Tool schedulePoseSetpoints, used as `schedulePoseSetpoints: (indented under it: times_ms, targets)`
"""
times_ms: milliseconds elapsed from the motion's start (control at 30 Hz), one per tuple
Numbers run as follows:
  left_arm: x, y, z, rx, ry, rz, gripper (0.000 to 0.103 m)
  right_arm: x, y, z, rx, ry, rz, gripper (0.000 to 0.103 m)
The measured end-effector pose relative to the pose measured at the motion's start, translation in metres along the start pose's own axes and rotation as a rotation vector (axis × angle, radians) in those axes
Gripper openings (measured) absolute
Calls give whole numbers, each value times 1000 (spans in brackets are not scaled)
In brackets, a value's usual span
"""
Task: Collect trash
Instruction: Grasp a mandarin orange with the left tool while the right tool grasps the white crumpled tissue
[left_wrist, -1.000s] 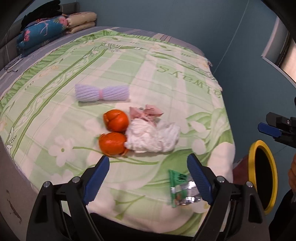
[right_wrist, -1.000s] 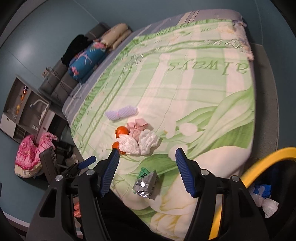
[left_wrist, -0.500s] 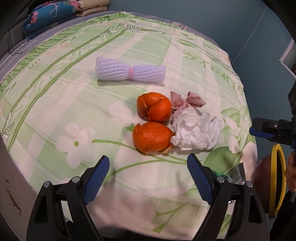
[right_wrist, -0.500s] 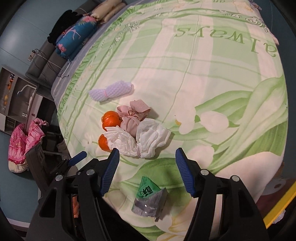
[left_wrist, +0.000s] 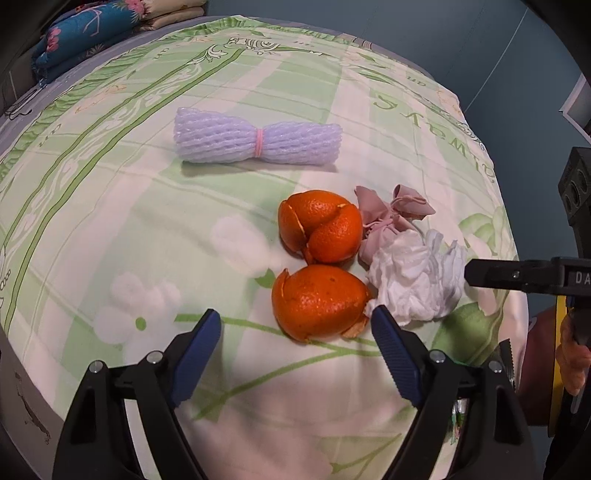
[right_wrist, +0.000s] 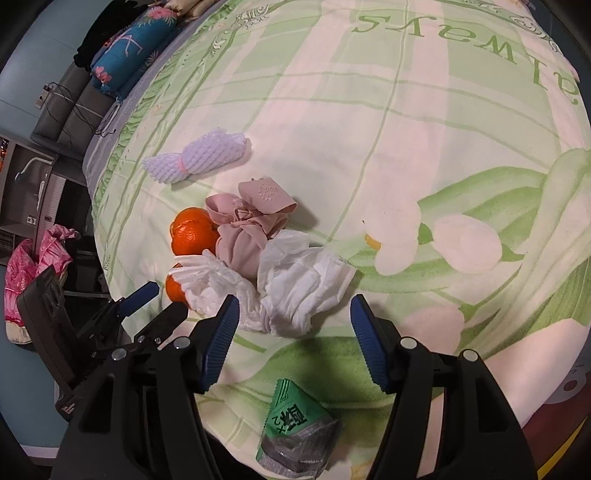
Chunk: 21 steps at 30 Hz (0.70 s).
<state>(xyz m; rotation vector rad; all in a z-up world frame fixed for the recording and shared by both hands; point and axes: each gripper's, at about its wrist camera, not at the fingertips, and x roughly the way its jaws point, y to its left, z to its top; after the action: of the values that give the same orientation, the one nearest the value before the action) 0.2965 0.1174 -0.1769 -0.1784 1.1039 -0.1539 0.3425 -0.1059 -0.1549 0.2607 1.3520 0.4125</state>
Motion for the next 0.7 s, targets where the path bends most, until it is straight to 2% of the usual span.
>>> schedulePoseSetpoints:
  times_ms: [67, 167, 267, 333, 467, 533, 700]
  targets:
    - [5, 1, 1, -1, 15, -13, 69, 5, 0, 1, 1, 9, -6, 59]
    - [10, 0, 3, 9, 19, -28, 67, 11, 0, 2, 4, 16, -14, 59]
    - [12, -5, 5, 27, 16, -38, 60, 17, 1, 4, 4, 24, -24, 54]
    - [13, -9, 6, 37, 17, -57, 50, 21, 2, 4, -4, 31, -32, 46]
    - [13, -19, 4, 76, 3, -28, 46, 26, 4, 4, -19, 41, -42, 33]
    - [12, -21, 4, 80, 0, -28, 43, 27, 6, 3, -31, 41, -43, 23]
    - [8, -24, 1, 99, -6, -15, 40, 21, 14, -1, -81, 4, -72, 16]
